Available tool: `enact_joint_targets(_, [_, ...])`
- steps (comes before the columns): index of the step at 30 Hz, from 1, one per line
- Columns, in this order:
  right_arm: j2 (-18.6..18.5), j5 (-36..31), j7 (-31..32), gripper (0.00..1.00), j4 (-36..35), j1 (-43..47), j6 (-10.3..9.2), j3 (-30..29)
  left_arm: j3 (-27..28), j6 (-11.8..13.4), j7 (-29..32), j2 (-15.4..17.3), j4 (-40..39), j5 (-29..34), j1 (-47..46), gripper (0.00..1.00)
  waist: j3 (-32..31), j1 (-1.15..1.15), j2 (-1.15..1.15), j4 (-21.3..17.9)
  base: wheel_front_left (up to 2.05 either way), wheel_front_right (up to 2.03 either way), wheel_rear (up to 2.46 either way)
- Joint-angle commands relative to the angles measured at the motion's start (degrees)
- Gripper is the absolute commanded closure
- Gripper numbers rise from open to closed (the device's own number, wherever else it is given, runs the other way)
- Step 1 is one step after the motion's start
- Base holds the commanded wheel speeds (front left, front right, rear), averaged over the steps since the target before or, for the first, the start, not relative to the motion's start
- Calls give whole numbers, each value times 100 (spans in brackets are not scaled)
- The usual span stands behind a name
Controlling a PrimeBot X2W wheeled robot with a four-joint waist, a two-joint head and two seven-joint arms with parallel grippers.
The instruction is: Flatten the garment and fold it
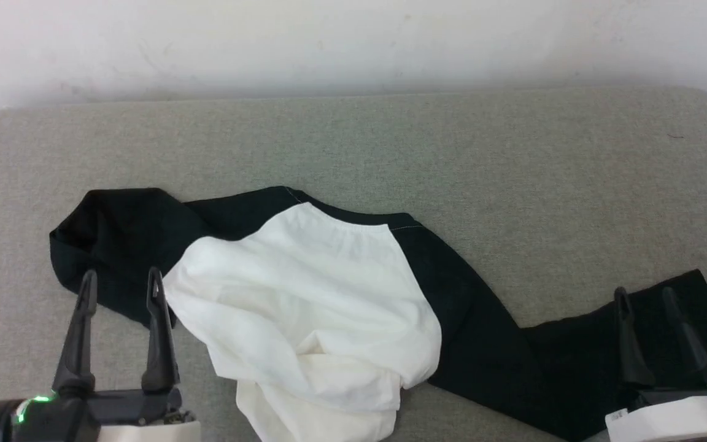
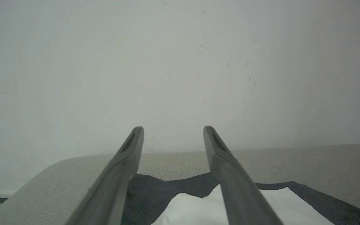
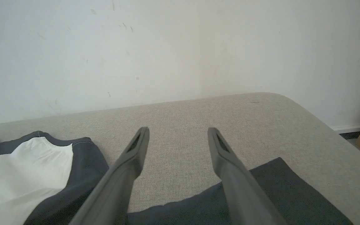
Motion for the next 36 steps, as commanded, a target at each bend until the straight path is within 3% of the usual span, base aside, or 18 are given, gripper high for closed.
enact_joint_targets(1, [14, -78, 80, 0, -72, 54, -4, 57, 7, 32, -25, -162, -55, 71, 93, 0, -28, 1, 0, 50, 0, 0, 0])
enact_joint_targets(6, [-4, -520, 842, 0, -350, 47, -4, 386, -11, -116, -26, -326, -63, 242, 108, 0, -38, 1, 0, 135, 0, 0, 0])
enact_joint_targets(11, [-384, -682, 2154, 0, -550, 5, -4, 807, -31, -250, -26, -419, 0, 345, 24, 0, 29, 1, 0, 217, 0, 0, 0])
enact_joint_targets(16, [-717, -704, 3000, 0, -573, -20, -4, 947, -64, -349, -26, -526, 103, 347, -28, 0, 132, 1, 0, 327, 0, 0, 0])
enact_joint_targets(21, [-1021, -597, 3547, 0, -342, 6, -4, 1281, -70, -461, -27, -618, 220, 347, -117, 0, 252, 1, 0, 545, 0, 0, 0])
enact_joint_targets(28, [-1109, -427, 4054, 0, 321, -88, -4, 1724, 24, -557, -27, -701, 310, 351, -160, 0, 280, 1, 0, 692, 0, 0, 0])
enact_joint_targets(29, [-1054, -436, 4016, 48, 418, -124, -4, 1646, 26, -571, -27, -716, 327, 350, -166, 0, 273, 1, 0, 701, 0, 0, 0])
enact_joint_targets(30, [-1014, -489, 3971, 68, 488, -157, -4, 1592, 28, -584, -27, -730, 341, 348, -172, 0, 265, 1, 0, 712, 0, 0, 0])
enact_joint_targets(31, [-964, -533, 3925, 100, 525, -186, -4, 1526, 35, -596, -27, -742, 354, 347, -177, 0, 255, 1, 0, 717, 0, 0, 0])
enact_joint_targets(36, [-1002, -641, 3816, 100, 240, -419, -4, 1262, 131, -604, -27, -796, 351, 344, -179, 0, 234, 1, 0, 602, 0, 0, 0])
